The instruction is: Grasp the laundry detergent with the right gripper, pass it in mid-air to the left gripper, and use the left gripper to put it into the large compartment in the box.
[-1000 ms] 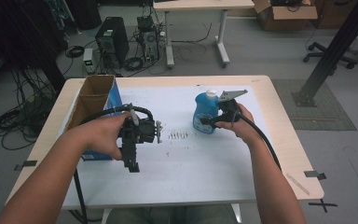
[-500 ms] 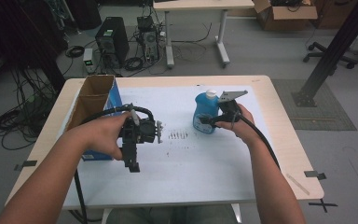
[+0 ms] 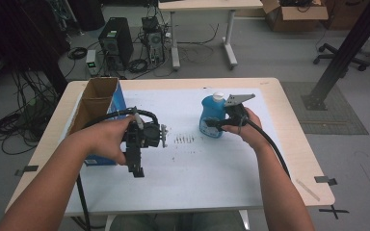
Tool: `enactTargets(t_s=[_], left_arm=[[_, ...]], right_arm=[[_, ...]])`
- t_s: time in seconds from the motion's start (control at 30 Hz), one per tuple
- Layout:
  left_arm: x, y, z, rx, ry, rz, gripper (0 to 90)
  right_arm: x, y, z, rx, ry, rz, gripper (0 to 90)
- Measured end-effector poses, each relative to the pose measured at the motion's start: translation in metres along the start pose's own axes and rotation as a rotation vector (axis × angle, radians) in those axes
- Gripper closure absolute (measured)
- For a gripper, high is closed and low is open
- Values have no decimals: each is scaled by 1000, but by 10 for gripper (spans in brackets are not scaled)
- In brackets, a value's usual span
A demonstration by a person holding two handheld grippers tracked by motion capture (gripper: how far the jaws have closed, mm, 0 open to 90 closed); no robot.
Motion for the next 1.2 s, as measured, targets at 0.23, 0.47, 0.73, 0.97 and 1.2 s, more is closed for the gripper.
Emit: enactTargets(t_s=[0.23,0.47,0.73,0.97,1.2], left_arm=[[0,0,0,3,-1,-1,4],[-3,0,-2,9,-3,-4,4],[-2,1,-5,10,-3,-5,3],[-3,7,-7,9,-3,-14,3],[-4,17,-10,9,-5,-30,3]], right_arm=[[0,-2,1,11,5,4,431],[-1,-1,3,29,10,11,458],[-9,8,-7,44,40,-15,464],[-23,28,-23,38,100,-50,465],[-50,55,-39,14,181,-115,462]])
Point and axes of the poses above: each handheld gripper's, and its own axes: y roughly backward along the jaws, z roughly out of its underside, x roughly to its right, the point moved 4 cm from there along -y, roughly forward along the jaws, and after that the axes turned 8 degrees about -y, right-handed, at the moved point
